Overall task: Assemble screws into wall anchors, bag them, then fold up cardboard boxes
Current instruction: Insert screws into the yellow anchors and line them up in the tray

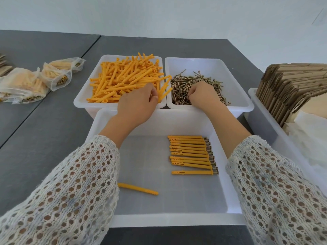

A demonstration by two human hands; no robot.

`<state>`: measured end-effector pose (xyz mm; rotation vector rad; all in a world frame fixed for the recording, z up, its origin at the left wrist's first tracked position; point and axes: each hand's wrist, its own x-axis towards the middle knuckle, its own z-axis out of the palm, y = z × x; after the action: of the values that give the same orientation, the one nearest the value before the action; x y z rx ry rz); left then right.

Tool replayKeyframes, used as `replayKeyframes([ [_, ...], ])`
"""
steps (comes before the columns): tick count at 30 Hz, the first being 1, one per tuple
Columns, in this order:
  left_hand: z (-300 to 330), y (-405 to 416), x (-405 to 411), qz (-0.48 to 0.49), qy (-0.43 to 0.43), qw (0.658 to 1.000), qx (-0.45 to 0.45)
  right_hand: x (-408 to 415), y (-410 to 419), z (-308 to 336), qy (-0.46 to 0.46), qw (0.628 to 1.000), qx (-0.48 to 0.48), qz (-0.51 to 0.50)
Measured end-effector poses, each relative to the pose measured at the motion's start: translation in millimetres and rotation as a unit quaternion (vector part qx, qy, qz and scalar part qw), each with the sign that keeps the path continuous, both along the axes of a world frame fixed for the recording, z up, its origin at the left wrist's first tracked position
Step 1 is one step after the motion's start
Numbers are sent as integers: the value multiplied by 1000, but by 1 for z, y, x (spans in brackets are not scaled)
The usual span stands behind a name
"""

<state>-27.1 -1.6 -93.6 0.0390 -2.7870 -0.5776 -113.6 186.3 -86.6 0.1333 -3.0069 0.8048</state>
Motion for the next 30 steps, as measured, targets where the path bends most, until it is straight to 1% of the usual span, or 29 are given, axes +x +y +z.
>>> replayKeyframes([
  [6,-3,0,-2,6,25,999,34,2,-3,2,62,996,-54,25],
  [10,-4,3,-3,23,72,995,71,2,-6,4,143,984,-98,43],
  [12,-1,4,-2,25,108,985,134,4,-7,5,160,975,-144,50],
  [15,6,6,1,16,157,954,255,8,-10,8,160,965,-198,67],
  [18,12,8,3,8,187,926,327,11,-15,9,155,961,-219,67],
  [21,17,9,4,-9,194,903,382,13,-17,12,154,946,-283,37],
  [23,19,10,5,-23,193,891,410,13,-15,17,127,929,-346,10],
  [26,21,12,5,-39,182,884,429,10,-8,21,50,894,-446,-15],
  [30,21,14,5,-67,138,889,431,6,1,19,-46,816,-576,14],
])
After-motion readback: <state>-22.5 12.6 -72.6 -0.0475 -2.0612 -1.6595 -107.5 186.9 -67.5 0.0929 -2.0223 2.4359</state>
